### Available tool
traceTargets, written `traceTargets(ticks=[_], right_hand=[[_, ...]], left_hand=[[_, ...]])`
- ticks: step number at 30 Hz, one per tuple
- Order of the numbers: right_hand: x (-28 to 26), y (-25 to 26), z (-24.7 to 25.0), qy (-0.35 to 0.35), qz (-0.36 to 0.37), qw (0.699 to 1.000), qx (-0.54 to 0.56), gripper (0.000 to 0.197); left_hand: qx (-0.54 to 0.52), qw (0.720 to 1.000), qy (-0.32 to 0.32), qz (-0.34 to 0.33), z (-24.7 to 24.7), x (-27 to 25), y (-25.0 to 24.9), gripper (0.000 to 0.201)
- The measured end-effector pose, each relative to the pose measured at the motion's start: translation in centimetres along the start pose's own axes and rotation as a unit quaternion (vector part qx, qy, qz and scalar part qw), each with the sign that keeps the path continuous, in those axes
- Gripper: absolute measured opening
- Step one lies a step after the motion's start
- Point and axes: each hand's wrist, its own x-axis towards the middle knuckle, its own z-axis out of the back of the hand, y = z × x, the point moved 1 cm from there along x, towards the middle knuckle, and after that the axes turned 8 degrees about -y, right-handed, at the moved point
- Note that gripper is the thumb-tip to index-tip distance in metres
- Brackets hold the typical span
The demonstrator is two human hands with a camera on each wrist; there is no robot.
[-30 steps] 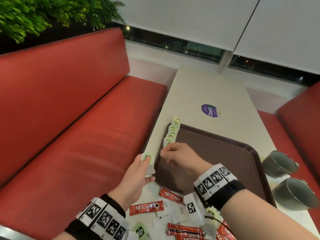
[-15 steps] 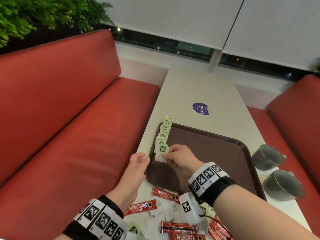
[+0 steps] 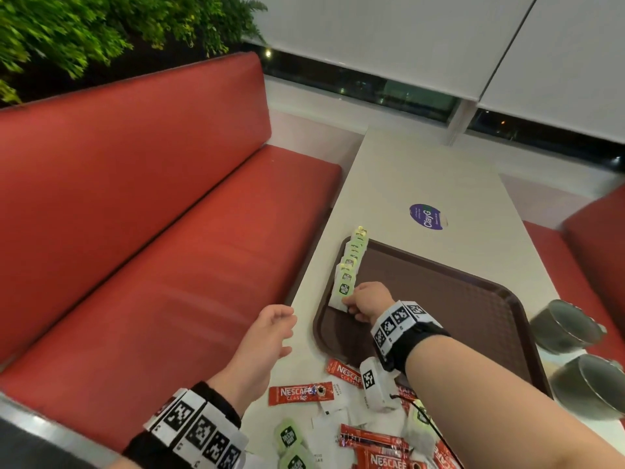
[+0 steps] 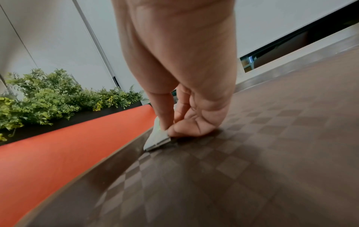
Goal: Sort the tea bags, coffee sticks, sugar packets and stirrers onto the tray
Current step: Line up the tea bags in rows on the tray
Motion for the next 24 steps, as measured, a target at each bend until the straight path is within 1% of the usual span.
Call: traceTargets(ticks=[3,6,8,10,12,13,15,17,19,21,22,23,24], right_hand=[[-0.1,0.2,-0.2,-0.004,-0.03,0.999,0.017,0.014],[0.1,0.5,-0.4,-0.006,-0.047,0.999,0.016,0.017],[0.4,0.5,-0.2,-0.016,-0.027,0.999,0.024,0.016],[0.6,0.4,0.1,-0.031,0.015,0.999,0.039,0.014],[-0.3,0.3,0.6,-0.061,0.033,0.997,0.043,0.017],[-1.1,0.3,0.9,-0.087,0.059,0.994,0.027,0.015],[-3.6,0.4,1.7,-0.121,0.144,0.982,-0.007,0.015],[-7.5,-0.4,2.4,-0.102,0.226,0.968,-0.024,0.013],[-11.7,-2.0,2.9,-0.054,0.285,0.954,-0.071,0.011],[-15.0,-4.2,3.1,0.008,0.312,0.94,-0.136,0.011],[-16.2,-5.3,3.2,0.029,0.313,0.936,-0.16,0.011],[-17.1,-6.6,3.4,0.037,0.306,0.936,-0.172,0.011],[-17.7,-7.9,3.7,0.03,0.292,0.939,-0.178,0.011]], left_hand=[[-0.007,1.0,0.003,0.006,0.3,0.0,0.4,0.009],[0.0,1.0,0.002,0.016,0.3,-0.2,0.8,0.008],[0.014,1.0,0.007,0.011,0.3,-0.3,0.7,0.006],[0.05,0.998,0.027,-0.003,0.5,-0.9,0.7,0.005],[0.125,0.99,0.056,-0.045,1.1,-1.7,0.5,0.005],[0.179,0.978,0.075,-0.076,1.6,-2.2,0.5,0.005],[0.294,0.94,0.118,-0.125,2.6,-3.3,0.5,0.006],[0.385,0.899,0.155,-0.143,3.3,-4.5,1.2,0.013],[0.458,0.857,0.184,-0.151,3.6,-5.6,2.2,0.029],[0.524,0.811,0.196,-0.171,3.5,-6.4,3.3,0.053],[0.545,0.795,0.196,-0.182,3.3,-6.7,3.8,0.064],[0.558,0.785,0.193,-0.19,3.0,-7.0,4.2,0.074],[0.567,0.779,0.187,-0.192,2.7,-7.2,4.7,0.081]])
